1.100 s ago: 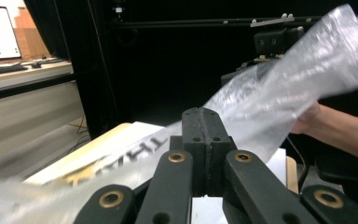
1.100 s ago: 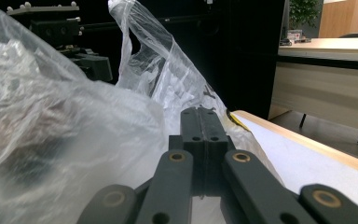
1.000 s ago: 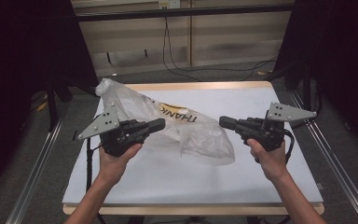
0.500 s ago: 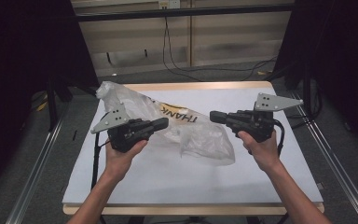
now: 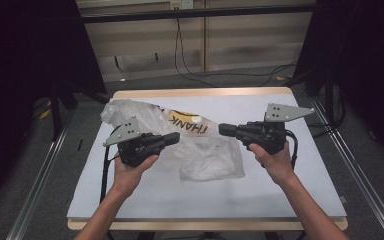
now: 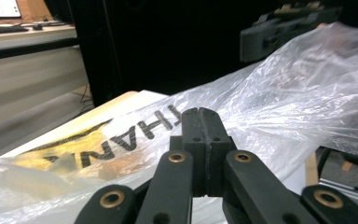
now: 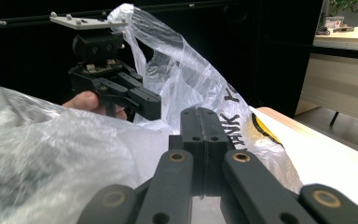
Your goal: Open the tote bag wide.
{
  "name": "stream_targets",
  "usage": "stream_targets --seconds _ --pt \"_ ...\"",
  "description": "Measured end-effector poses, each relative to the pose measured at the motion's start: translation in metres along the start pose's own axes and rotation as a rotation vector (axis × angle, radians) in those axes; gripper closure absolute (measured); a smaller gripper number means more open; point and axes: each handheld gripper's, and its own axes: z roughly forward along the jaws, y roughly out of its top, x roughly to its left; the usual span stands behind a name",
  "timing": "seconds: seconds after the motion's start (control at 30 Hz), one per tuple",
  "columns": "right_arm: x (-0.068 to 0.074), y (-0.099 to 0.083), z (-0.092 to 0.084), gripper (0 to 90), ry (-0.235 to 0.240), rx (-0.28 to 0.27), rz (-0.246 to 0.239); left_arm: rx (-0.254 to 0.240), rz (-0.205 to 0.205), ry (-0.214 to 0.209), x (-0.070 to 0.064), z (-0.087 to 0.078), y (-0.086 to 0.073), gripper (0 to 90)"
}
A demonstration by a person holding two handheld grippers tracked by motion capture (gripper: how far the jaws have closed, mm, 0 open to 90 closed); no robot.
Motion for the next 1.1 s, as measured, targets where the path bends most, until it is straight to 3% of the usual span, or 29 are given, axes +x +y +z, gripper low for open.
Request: stream_targets --seconds 0.3,0.5,0.6,0.8,0.97,1.1 --pt "-0.002 0.000 0.010 90.0 0.019 0.026 -0.005 0.011 -0.027 0.010 0.007 -0.002 -0.009 90.0" --pt "-0.003 -0.001 0.028 90.0 0.055 0.053 -0.009 0.027 -0.039 0.024 0.012 -0.002 -0.014 90.0" --pt "-0.003 -0.010 0.043 90.0 0.074 0.115 -0.018 0.055 -0.046 0.031 0.016 0.000 -0.020 90.0" --pt "-0.005 -0.026 0.057 90.0 0.096 0.167 -0.006 0.071 -0.061 0.031 0.020 0.004 -0.028 90.0" --pt "-0.007 -0.033 0.063 90.0 0.086 0.202 -0.011 0.077 -0.069 0.040 0.024 0.004 -0.031 90.0" --pt "-0.016 -0.038 0.067 90.0 0.041 0.260 -0.029 0.082 -0.068 0.049 0.028 0.005 -0.033 90.0"
